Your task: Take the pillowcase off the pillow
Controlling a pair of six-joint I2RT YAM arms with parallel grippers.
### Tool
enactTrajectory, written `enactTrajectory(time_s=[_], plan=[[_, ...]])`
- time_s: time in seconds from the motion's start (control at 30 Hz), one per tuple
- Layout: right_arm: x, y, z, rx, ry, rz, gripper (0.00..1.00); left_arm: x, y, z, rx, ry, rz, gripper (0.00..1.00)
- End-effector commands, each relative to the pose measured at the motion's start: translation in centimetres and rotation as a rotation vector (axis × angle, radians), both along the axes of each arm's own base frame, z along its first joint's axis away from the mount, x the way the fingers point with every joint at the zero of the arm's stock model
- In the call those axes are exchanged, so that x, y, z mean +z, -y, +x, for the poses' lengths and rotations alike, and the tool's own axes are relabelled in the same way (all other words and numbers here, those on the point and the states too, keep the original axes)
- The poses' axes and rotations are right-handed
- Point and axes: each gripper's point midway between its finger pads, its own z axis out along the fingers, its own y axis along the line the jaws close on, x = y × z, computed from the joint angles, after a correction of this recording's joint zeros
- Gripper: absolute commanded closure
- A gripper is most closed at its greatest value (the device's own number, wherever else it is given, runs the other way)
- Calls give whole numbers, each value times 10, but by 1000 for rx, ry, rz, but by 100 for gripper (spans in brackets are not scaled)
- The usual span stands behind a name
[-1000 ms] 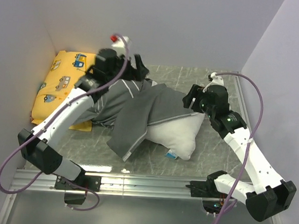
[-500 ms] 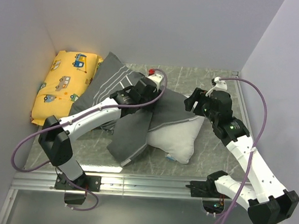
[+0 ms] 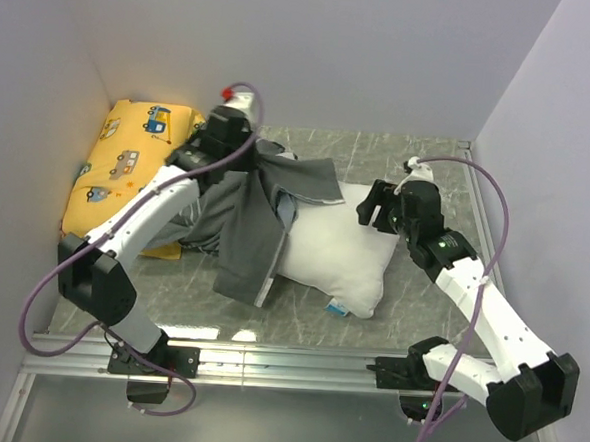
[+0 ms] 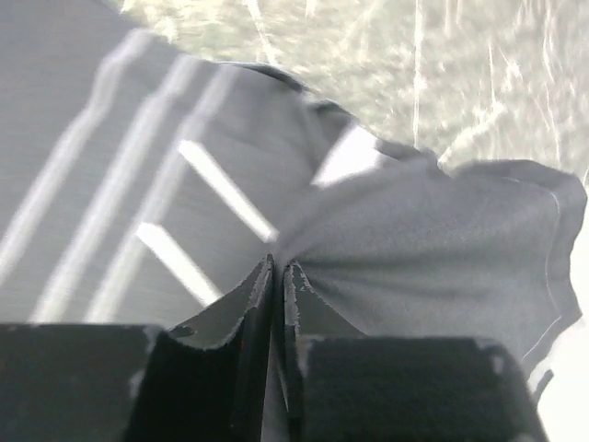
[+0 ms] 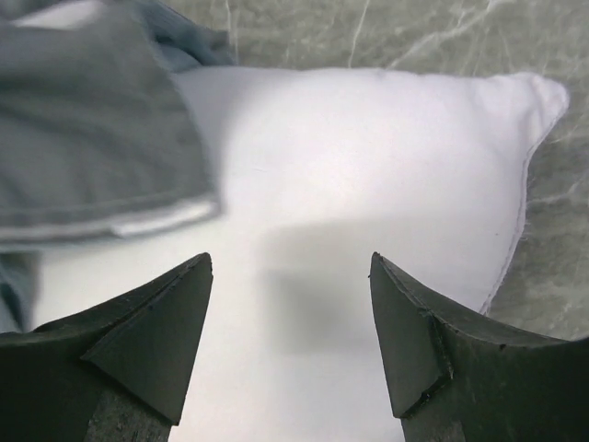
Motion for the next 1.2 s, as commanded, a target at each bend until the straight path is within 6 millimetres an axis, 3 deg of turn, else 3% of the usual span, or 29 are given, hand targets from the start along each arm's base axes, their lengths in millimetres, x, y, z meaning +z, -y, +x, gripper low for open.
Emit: enactTrajectory(time_s=[0.0, 0.03, 0.07, 0.17, 0.3, 0.33, 0.47, 0.53, 0.57, 0.6, 0.7, 0.73, 0.83, 0.9, 1.03, 1.17], plan=[[0, -17, 10, 40, 22, 20, 24, 37, -30, 12, 14, 59, -213, 86], [-3, -22, 10, 60, 18, 15, 24, 38, -32, 13, -5, 54, -255, 88], [-11, -31, 9, 88, -6, 4, 23, 29, -49, 20, 45, 33, -280, 88], [-24, -47, 11, 134, -28, -25, 19, 12, -65, 29, 97, -1, -313, 93], [-48, -72, 15, 187, -88, -71, 15, -18, -63, 39, 109, -54, -358, 99], [-66, -71, 19, 171, -136, -97, 16, -24, -62, 40, 113, -72, -374, 100], [-85, -60, 24, 107, -172, -140, 26, -29, -65, 43, 117, -77, -383, 99], [-82, -49, 27, 73, -161, -144, 33, -19, -65, 41, 87, -59, -377, 87], [-80, -48, 28, 70, -157, -137, 35, -14, -65, 40, 76, -45, -374, 76], [-76, -48, 29, 72, -147, -129, 36, 3, -61, 35, 43, -8, -387, 54], [-70, -51, 30, 75, -134, -109, 60, 27, -55, 19, -14, 45, -384, 24], [-71, -52, 30, 77, -138, -107, 73, 32, -51, 14, -41, 56, -368, 19], [-70, -53, 32, 74, -139, -102, 88, 40, -21, -12, -155, 48, -318, 9], [-66, -52, 34, 63, -132, -99, 91, 43, -7, -28, -196, 62, -285, 4], [-53, -52, 36, 57, -107, -89, 98, 21, 29, -64, -305, 22, -235, 1], [-35, -54, 39, 51, -80, -75, 98, -8, 36, -65, -266, -16, -154, 1]])
